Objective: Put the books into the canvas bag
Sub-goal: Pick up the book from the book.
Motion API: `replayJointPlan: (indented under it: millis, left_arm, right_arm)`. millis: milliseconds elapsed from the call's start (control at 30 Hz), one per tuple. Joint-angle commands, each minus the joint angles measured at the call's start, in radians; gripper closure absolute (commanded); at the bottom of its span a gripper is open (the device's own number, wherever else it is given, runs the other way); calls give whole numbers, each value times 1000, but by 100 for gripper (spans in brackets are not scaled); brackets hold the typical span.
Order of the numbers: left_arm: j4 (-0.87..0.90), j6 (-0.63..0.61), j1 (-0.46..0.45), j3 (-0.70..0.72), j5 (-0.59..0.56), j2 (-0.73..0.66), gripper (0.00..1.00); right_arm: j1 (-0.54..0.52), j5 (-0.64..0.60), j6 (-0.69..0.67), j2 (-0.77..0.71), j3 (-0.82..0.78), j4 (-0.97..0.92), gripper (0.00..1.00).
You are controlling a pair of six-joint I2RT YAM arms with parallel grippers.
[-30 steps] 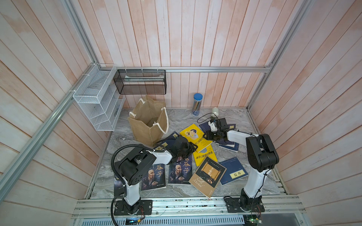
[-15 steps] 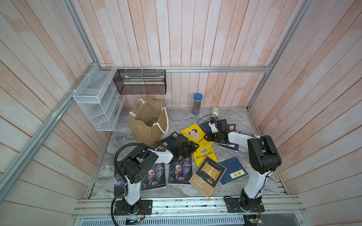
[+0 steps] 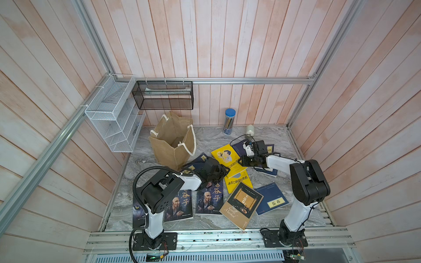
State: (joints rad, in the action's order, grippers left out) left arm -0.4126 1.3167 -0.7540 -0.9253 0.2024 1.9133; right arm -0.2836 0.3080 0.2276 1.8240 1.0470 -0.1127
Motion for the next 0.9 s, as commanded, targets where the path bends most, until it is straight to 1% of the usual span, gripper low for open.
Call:
replayJointPlan:
  millis: [0,67,133,200,300,367,467,533,667,733,767,800,867]
  left_arm:
    - [-132,44,-5,-4,16,50,48]
    - [-190,60,-5,-7,34,65,48]
    - [-212,54,-5,-15,42,63,48]
    - [-207,34,-7,-18,35,41,56]
    - [-169,-12,-7,-23,10,-13,69]
    - [-129,-50,-7,-34,-4,-44,75]
    - [-65,-99,-6,-67,-5,-58,76]
    - [-46,-106,-7,-80,-1,-50,75]
    - [-46,-103,2,-121,51,1,67]
    - [-32,-119,2,-148,73,28,67]
    - [-23,-124,5,-161,83,39,70]
    - [-18,-127,8,-164,91,44,75]
    - [-18,-141,11,-158,95,31,87]
  right_arm:
    - [-21,7,-26,-1,-30,-106,64]
    - [-21,14,-31,2,-30,-108,65]
    - [-21,23,-34,1,-31,-108,66]
    - [-21,31,-31,1,-35,-107,66]
    - [-21,43,-23,-10,-40,-105,67]
    - [-24,51,-13,-28,-45,-105,68]
    - [-30,51,0,-74,-70,-95,69]
    - [-32,50,12,-107,-85,-89,69]
    - [-32,49,29,-160,-115,-79,69]
    - [-34,36,38,-179,-134,-65,69]
    - [-34,26,45,-191,-143,-59,69]
    - [-34,18,50,-201,-147,-62,69]
    - [-33,-3,56,-239,-151,-80,68]
